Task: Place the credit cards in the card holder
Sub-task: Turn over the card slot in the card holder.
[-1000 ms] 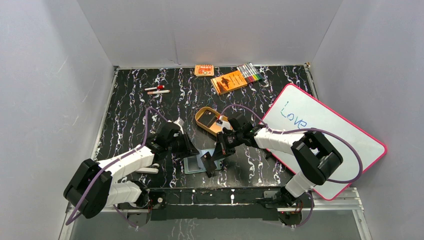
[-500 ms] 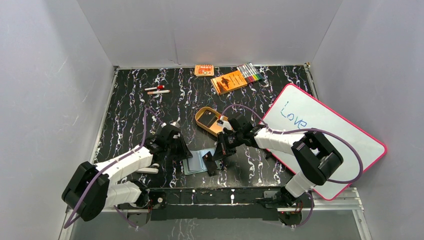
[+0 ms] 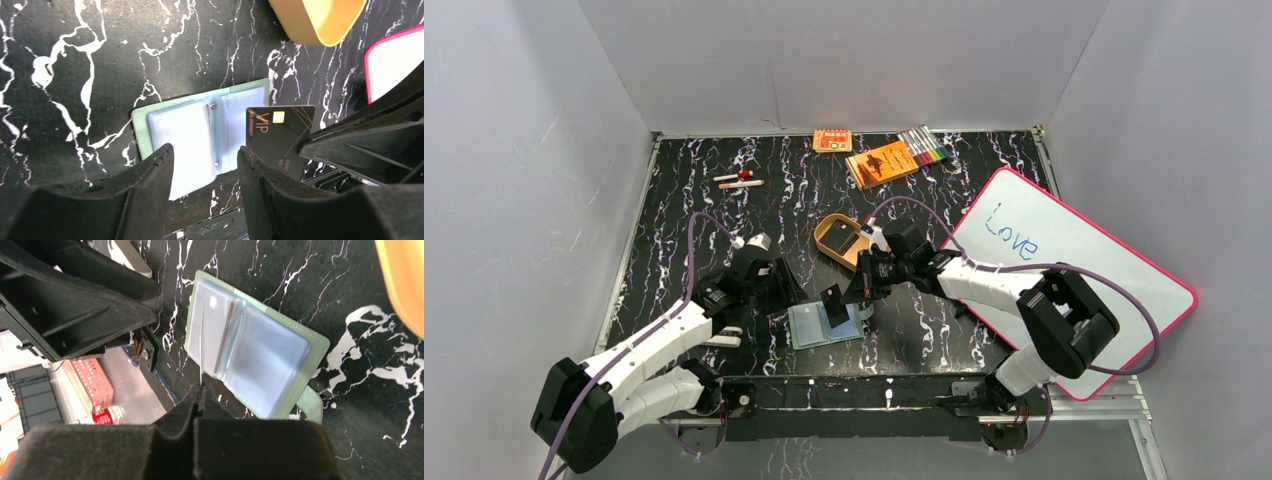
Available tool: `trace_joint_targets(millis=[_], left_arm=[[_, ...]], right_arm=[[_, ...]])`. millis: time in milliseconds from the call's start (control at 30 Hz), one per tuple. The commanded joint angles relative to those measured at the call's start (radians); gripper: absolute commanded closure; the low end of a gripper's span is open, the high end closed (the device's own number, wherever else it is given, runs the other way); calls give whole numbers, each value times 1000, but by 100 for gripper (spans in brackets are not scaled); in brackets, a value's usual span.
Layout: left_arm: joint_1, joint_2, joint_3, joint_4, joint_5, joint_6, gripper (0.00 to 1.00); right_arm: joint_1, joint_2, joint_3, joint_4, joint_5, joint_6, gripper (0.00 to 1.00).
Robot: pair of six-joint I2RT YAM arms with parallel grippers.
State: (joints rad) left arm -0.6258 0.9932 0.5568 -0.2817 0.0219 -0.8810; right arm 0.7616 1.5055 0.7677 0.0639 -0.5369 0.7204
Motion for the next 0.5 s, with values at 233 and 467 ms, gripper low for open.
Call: trace_joint_targets(millis=[233,467], left_arm=[[-5,38,-86,42,-7,-38,70],[-5,63,-122,48,-62,-79,76]], right_arm=[[8,89,-19,199,36,91,100],[19,120,-29,218,48,107,100]])
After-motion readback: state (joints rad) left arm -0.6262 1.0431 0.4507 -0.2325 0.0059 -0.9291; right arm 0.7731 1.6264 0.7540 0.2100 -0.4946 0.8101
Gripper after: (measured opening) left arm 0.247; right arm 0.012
